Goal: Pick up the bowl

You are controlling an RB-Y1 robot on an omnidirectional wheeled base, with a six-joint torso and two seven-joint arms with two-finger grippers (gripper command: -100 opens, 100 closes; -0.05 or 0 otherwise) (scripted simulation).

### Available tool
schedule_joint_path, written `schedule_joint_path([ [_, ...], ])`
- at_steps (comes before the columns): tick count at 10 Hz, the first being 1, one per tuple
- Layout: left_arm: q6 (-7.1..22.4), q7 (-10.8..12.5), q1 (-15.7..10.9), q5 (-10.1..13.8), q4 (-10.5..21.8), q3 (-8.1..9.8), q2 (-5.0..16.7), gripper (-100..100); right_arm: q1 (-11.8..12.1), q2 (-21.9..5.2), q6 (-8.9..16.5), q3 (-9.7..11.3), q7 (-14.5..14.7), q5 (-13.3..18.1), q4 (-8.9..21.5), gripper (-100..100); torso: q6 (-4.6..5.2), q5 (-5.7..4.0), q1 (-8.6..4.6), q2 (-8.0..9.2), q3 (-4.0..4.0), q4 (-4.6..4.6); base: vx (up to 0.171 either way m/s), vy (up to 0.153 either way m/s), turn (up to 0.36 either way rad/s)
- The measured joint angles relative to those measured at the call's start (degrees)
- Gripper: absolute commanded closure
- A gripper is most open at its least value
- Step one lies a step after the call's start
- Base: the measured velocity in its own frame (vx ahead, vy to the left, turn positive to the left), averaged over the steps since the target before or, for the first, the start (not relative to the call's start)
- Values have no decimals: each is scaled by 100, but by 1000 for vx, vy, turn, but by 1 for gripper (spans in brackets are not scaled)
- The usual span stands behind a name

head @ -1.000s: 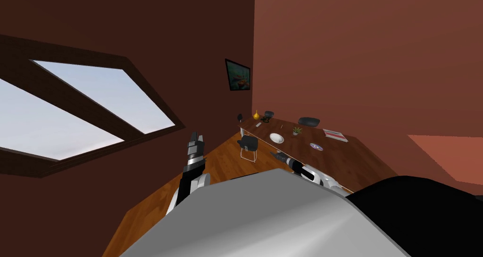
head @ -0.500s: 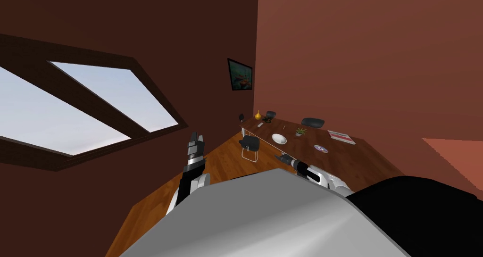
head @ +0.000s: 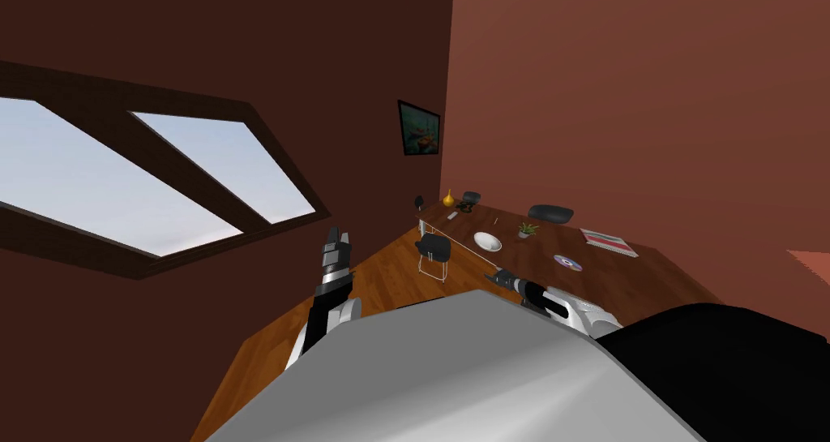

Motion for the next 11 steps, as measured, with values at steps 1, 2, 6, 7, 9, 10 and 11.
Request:
schedule_joint_path([
  [1,0,0,0,0,0,0,0,0,-78,-101,14,83,87,85,162,-100,-4,1,2,-1,0,1,30,29,59],
  [2,0,0,0,0,0,0,0,0,-193,-105,-32,134,172,141,456,-100,-1,-1,-2,0,0,0,42,41,94],
  [6,0,0,0,0,0,0,0,0,-298,-443,-172,279,492,355,1149,-100,0,-2,-5,-1,-1,0,38,27,78],
  [7,0,0,0,0,0,0,0,0,-325,-557,-161,349,557,429,1268,-100,-3,0,-2,-5,-2,0,37,24,64],
  [9,0,0,0,0,0,0,0,0,-417,-657,-253,408,722,533,1629,-100,-4,-1,-3,-4,-2,0,36,21,90],
  [10,0,0,0,0,0,0,0,0,-463,-670,-310,427,817,572,1817,-100,0,-2,-5,0,0,0,41,19,95],
  [11,0,0,0,0,0,0,0,0,-274,-887,-154,477,785,610,1563,-100,-1,0,-4,-1,0,1,35,9,50],
])
